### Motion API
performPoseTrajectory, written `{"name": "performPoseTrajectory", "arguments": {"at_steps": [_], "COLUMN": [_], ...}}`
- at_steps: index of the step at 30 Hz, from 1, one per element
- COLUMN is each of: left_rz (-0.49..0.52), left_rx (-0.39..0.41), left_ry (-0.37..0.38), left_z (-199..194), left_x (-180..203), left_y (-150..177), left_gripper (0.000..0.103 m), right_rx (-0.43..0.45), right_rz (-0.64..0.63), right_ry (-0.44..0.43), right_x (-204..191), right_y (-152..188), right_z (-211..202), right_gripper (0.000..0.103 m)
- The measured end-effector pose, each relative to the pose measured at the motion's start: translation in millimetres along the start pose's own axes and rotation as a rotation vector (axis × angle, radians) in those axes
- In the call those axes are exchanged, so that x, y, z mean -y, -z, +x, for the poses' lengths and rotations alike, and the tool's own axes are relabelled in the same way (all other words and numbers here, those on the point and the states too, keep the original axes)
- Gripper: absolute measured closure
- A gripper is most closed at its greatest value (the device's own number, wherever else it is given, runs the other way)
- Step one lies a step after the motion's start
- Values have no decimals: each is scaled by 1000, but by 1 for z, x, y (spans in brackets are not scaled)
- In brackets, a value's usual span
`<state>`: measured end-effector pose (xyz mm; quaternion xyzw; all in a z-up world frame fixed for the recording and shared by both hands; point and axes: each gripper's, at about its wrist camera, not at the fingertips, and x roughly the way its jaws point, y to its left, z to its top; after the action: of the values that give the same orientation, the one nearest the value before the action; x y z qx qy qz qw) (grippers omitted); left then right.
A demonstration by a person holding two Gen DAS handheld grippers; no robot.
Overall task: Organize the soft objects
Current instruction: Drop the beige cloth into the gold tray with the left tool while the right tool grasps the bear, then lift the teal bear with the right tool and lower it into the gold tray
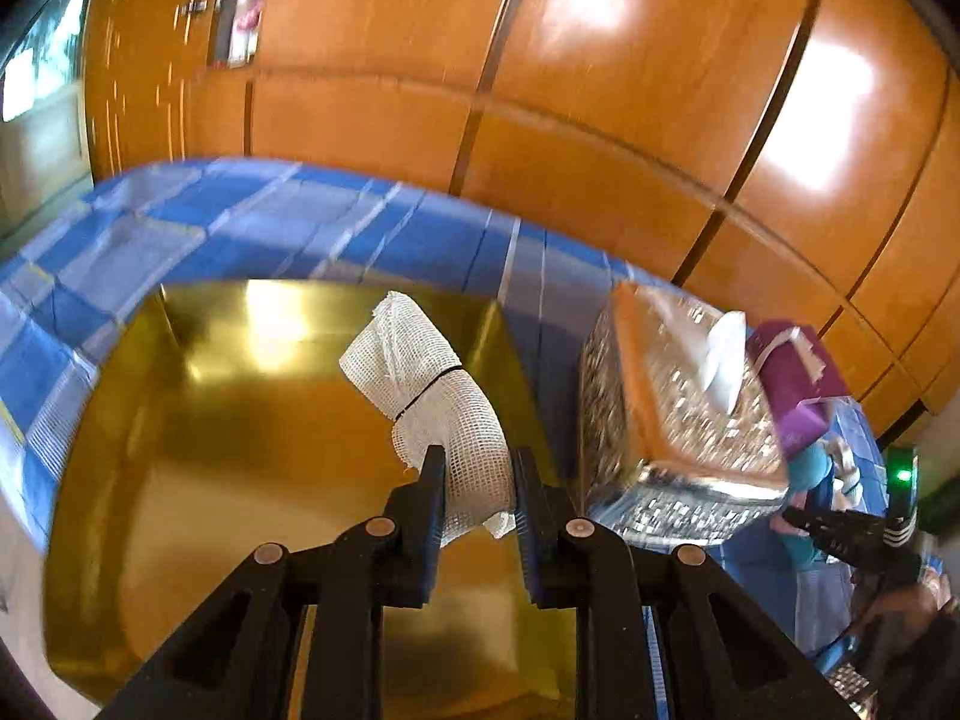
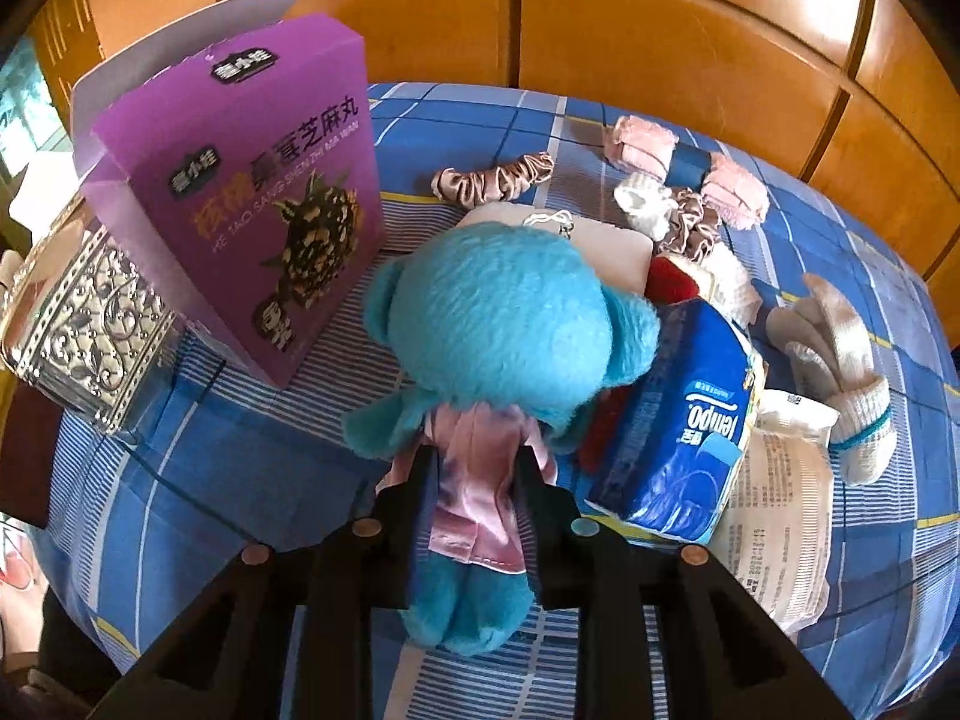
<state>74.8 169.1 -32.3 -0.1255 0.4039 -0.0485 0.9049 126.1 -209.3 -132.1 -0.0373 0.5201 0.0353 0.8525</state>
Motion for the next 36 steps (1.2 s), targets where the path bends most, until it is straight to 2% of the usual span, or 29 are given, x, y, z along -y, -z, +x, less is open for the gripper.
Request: {"name": "performPoseTrajectory", "arguments": {"at_steps": [2, 6, 9, 10, 11, 13, 19, 22, 32, 36], "left_rz": [19, 14, -11, -16, -23, -59, -60, -42, -54, -44], "left_rx": [1, -21, -47, -47, -49, -29, -24, -17, -2, 5], "left_ry": [0, 12, 12, 2, 0, -15, -32, -64, -63, -63], "left_z": [8, 30, 47, 51, 52, 48, 30, 19, -5, -11], "left_x": [7, 8, 5, 4, 3, -1, -8, -9, -15, -14], "left_y": [0, -21, -30, -32, -32, -28, -6, 5, 20, 22], "left_gripper": [81, 77, 67, 57, 39, 18, 16, 16, 12, 12], "right_rx": [5, 12, 20, 22, 24, 28, 45, 55, 134, 170], "right_rz": [4, 21, 36, 39, 40, 38, 45, 63, 163, 164], "right_ry": [8, 18, 29, 34, 38, 47, 74, 74, 21, 53], "right_x": [-4, -10, -13, -15, -15, -17, -25, -25, -9, -5], "right_y": [3, 10, 15, 16, 14, 16, 22, 21, 2, -14], "right_z": [1, 2, 3, 3, 3, 4, 1, -7, -63, -80], "right_gripper": [77, 78, 78, 78, 78, 78, 79, 84, 95, 100]}}
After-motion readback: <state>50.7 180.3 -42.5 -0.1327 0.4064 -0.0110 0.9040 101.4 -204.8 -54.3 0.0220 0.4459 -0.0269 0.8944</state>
